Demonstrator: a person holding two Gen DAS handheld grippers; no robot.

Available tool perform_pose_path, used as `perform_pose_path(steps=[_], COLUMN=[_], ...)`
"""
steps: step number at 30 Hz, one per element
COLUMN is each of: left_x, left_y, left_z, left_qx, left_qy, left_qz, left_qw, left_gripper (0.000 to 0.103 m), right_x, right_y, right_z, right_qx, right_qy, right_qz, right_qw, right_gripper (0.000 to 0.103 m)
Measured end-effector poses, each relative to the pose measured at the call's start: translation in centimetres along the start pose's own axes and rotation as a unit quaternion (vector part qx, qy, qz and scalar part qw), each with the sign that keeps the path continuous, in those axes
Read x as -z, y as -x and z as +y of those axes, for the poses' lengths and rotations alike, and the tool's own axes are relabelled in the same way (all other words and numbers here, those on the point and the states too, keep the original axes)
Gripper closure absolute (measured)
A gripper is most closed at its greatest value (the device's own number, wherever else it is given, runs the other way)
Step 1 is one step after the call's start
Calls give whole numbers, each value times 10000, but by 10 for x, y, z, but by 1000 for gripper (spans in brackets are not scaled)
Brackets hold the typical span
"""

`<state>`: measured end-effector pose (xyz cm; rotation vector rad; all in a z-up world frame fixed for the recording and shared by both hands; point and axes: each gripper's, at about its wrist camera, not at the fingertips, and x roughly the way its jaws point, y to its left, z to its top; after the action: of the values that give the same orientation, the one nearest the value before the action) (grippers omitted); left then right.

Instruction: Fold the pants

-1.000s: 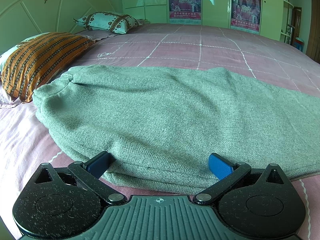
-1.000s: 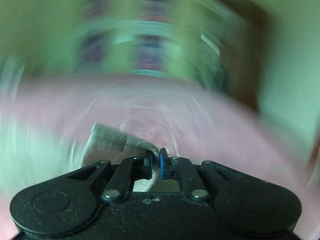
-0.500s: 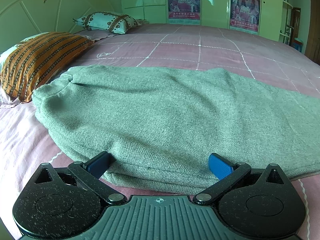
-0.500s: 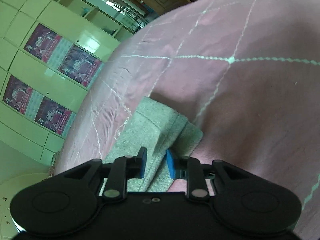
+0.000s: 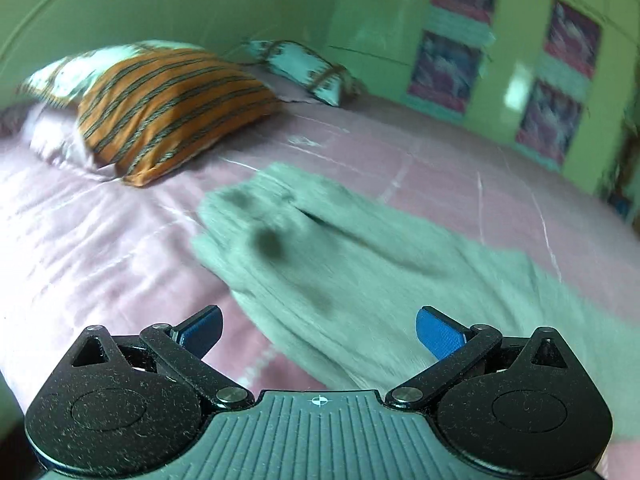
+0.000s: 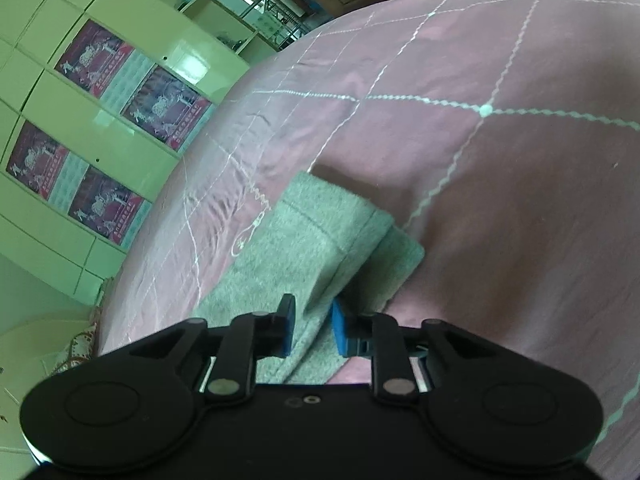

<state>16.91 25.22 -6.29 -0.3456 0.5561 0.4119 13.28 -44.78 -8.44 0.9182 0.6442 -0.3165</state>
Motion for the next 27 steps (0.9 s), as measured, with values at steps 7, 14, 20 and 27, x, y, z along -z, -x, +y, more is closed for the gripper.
perform_pose_path(steps=[7,14,20,27], left_x=[-19,-25,-37,-35], left_y=[-47,-64,-49,-73], left_z=[35,47,51,58], left_qx=[197,493,645,561], left_qy=[703,880,927,632], left_qz=[497,565,122,602], left_qw=[9961,9933,9935,9946], left_gripper=[44,84,91,92], right_x=[6,5,4,1], right_y=[5,6,8,10], right_z=[2,4,8,4], right_qx=[95,213,263,336], right_qy=[26,113,140,63], right_qz=[-72,-72,-71,-175], right_qw=[9999,9997,9995,9993], right_gripper=[90,91,89,89])
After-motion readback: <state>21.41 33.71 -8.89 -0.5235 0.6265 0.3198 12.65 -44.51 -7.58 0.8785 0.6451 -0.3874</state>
